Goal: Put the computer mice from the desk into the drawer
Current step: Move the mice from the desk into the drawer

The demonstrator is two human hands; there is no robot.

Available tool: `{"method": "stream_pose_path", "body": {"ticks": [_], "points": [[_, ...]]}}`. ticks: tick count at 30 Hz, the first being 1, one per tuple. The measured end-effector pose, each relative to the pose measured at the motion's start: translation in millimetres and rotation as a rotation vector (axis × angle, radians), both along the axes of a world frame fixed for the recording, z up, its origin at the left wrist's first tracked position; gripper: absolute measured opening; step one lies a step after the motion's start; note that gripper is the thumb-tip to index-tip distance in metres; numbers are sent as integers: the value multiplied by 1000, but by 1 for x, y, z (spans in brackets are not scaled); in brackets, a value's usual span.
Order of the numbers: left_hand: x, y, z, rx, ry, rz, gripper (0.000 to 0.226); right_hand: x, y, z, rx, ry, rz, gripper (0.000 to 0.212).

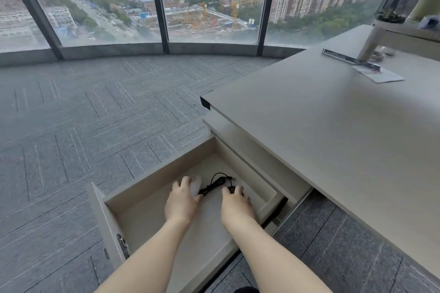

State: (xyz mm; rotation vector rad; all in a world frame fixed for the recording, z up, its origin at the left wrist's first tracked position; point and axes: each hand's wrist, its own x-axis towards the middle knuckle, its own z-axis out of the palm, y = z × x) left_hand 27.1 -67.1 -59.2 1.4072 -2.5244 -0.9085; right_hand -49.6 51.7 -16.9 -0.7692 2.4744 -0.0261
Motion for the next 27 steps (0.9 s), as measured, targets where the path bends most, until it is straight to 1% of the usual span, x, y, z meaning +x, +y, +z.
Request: {"method": "stream_pose_path", "body": {"ticks": [1, 3, 6, 9, 11, 13, 15, 18, 21, 23, 25, 27], "points": [[1, 0, 0, 22, 18, 1, 46, 0, 1, 0, -12, 2, -8, 65], [6, -1, 5, 23, 81, 5, 41, 1, 5, 2, -103, 20, -25, 53], [10, 5, 27, -45, 226, 31, 35, 4, 20, 22, -344, 84, -55, 37], [3, 27, 67, -83, 383, -20, 32, 8, 56, 58, -610, 124, -96, 34], [-8, 54, 99, -104, 500, -90, 30, 10, 88, 88, -780, 178, -132, 33], [-22, 89, 130, -114, 613, -175, 27, 9, 128, 117, -916, 286, -186, 28], [-38, 133, 157, -99, 713, -271, 24, 4, 176, 143, -1007, 429, -267, 21], [-64, 210, 187, -60, 796, -457, 21, -7, 261, 173, -1122, 605, -443, 18], [-88, 290, 202, 44, 823, -618, 22, -25, 350, 183, -1153, 771, -633, 23], [-102, 342, 207, 149, 739, -694, 24, -40, 405, 181, -1105, 886, -746, 27], [-115, 390, 207, 210, 599, -788, 33, -57, 455, 174, -981, 949, -837, 26], [-125, 432, 203, 227, 509, -873, 46, -73, 493, 163, -825, 888, -900, 29]]}}
